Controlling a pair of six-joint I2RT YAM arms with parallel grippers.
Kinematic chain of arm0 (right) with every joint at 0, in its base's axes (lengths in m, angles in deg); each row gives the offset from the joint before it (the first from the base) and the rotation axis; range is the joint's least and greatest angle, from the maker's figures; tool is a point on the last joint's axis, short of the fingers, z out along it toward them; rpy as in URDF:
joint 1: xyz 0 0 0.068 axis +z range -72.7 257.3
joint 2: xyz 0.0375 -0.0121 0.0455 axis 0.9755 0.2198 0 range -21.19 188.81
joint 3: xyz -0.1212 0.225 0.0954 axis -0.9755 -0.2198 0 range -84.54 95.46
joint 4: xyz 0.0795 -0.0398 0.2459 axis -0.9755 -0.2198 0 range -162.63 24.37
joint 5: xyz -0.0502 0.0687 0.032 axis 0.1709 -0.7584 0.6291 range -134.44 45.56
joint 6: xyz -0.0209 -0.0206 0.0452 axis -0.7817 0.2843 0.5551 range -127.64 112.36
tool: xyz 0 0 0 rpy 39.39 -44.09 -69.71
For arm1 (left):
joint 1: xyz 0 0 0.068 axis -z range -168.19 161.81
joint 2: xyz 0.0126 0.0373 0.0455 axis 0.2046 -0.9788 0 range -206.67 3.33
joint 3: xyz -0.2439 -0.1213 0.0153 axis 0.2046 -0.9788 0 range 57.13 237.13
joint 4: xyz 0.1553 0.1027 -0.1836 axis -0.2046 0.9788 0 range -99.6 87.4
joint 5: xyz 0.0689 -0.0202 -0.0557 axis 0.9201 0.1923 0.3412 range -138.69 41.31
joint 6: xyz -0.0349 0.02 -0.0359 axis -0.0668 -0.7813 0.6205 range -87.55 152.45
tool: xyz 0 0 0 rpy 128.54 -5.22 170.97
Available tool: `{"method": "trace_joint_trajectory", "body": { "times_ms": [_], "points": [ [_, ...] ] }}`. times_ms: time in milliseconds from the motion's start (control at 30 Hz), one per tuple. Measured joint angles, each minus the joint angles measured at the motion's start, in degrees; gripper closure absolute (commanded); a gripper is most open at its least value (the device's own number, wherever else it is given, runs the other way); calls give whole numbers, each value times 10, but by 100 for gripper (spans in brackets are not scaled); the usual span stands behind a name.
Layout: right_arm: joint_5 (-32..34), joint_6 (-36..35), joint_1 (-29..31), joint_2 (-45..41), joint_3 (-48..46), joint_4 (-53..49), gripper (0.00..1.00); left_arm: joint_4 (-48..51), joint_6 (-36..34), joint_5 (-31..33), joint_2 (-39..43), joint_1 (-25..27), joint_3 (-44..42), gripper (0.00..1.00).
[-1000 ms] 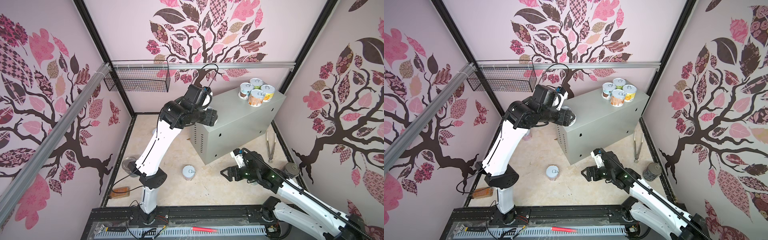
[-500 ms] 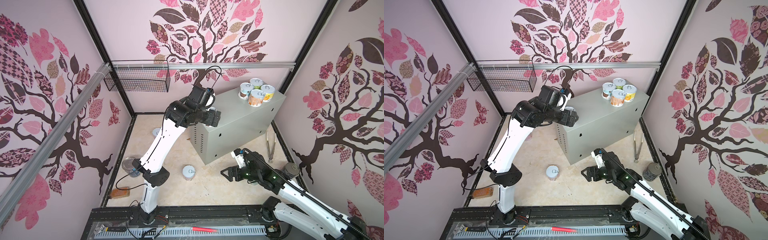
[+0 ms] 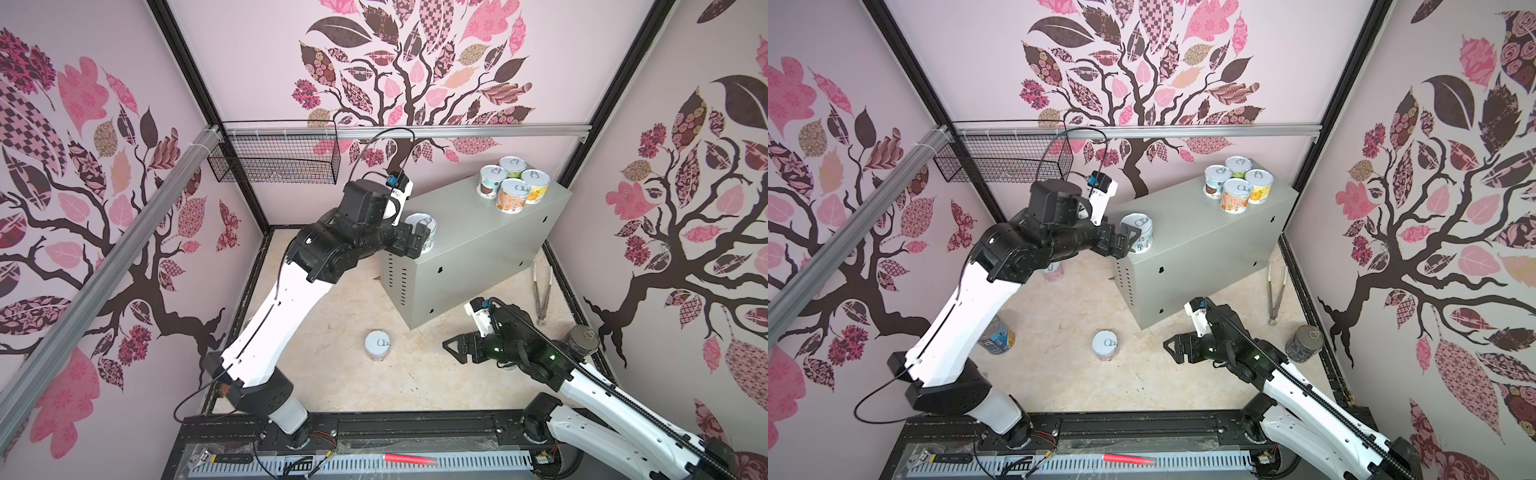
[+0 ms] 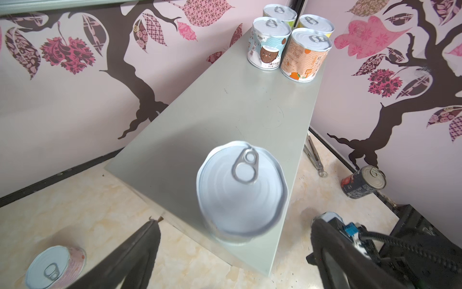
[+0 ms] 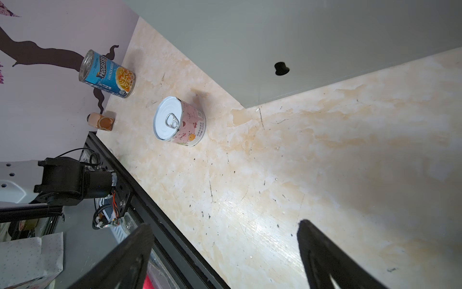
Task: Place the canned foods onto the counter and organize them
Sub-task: 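Lower the teal-label can beside the other cans on the cabinet top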
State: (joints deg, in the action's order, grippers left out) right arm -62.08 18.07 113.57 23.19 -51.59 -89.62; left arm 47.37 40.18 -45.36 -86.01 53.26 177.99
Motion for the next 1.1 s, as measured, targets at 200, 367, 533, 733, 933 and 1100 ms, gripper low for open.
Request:
{"method": "trace_joint_trajectory", "body": {
  "times_ms": [200,367,533,733,933,1100],
  "points": [
    [3,0,0,-4,5,-11,7,-86,-4,-8,112,0,-163,51],
    [5,0,0,-5,5,-16,7,-133,-1,-16,141,0,-248,63],
    [5,0,0,-5,5,-16,7,-161,2,-25,137,0,-279,68],
    [4,0,0,-3,5,-16,6,-196,6,-34,120,0,-284,70],
    [4,0,0,3,5,-15,6,-218,9,-42,83,0,-283,70],
    [2,0,0,3,5,-8,6,-240,8,-44,48,0,-271,71]
  ]
}}
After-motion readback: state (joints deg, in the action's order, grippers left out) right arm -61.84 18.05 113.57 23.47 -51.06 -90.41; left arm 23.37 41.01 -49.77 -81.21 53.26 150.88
